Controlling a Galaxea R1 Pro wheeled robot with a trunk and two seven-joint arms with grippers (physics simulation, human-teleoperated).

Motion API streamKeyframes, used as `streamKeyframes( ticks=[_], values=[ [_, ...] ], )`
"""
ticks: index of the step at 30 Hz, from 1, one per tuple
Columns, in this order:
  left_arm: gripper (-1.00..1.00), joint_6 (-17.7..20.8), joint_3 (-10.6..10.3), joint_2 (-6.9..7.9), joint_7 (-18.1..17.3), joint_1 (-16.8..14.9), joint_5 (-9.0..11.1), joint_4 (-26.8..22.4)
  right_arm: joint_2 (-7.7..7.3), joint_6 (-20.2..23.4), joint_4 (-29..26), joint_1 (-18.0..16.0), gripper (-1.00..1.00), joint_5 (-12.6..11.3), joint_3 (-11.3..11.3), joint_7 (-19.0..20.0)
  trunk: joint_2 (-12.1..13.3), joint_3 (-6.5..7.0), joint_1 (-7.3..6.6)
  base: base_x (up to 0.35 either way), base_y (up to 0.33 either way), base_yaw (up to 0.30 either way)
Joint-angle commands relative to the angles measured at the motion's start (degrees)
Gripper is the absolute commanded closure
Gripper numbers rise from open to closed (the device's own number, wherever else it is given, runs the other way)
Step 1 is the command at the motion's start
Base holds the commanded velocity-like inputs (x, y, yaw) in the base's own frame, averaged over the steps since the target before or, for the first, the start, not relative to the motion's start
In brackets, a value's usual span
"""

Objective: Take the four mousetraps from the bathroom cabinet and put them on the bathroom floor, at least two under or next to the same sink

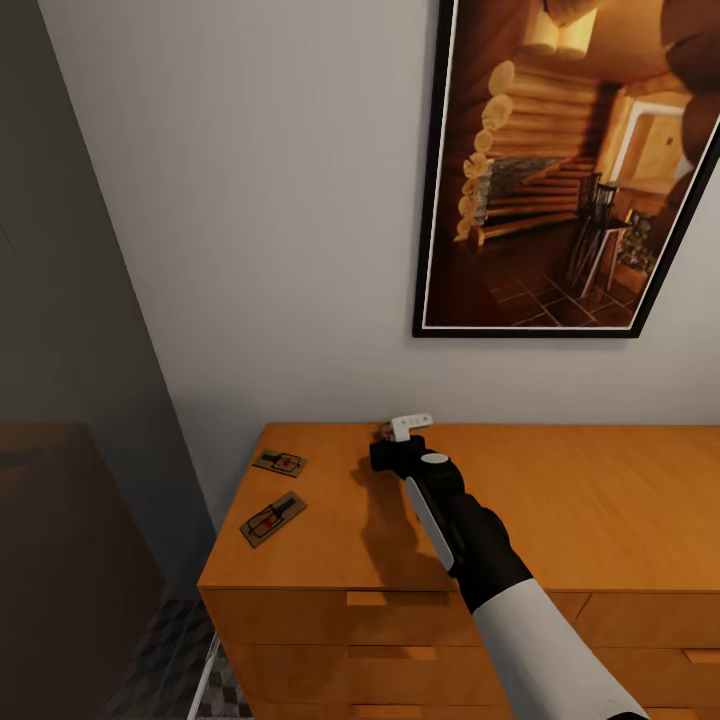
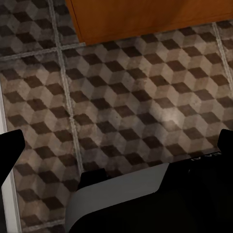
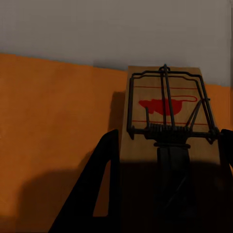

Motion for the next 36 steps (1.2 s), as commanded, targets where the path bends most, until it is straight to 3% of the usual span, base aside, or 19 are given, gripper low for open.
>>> streamKeyframes(
  ticks=[1, 36],
  values=[
    [-1.00, -0.2, -0.2, 0.03, 0.0, 0.0, 0.1, 0.0, 0.00, 0.2, -0.2, 0.0, 1.00, -0.7, 0.1, -0.5, 0.0, -0.06, 0.00, 0.000, 0.000, 0.000],
    [-1.00, -0.2, -0.2, 0.03, 0.0, 0.0, 0.1, 0.0, 0.00, 10.2, -9.0, -0.2, 1.00, -0.4, 0.0, -1.9, 0.0, -0.06, 0.00, 0.000, 0.000, 0.000]
  ],
)
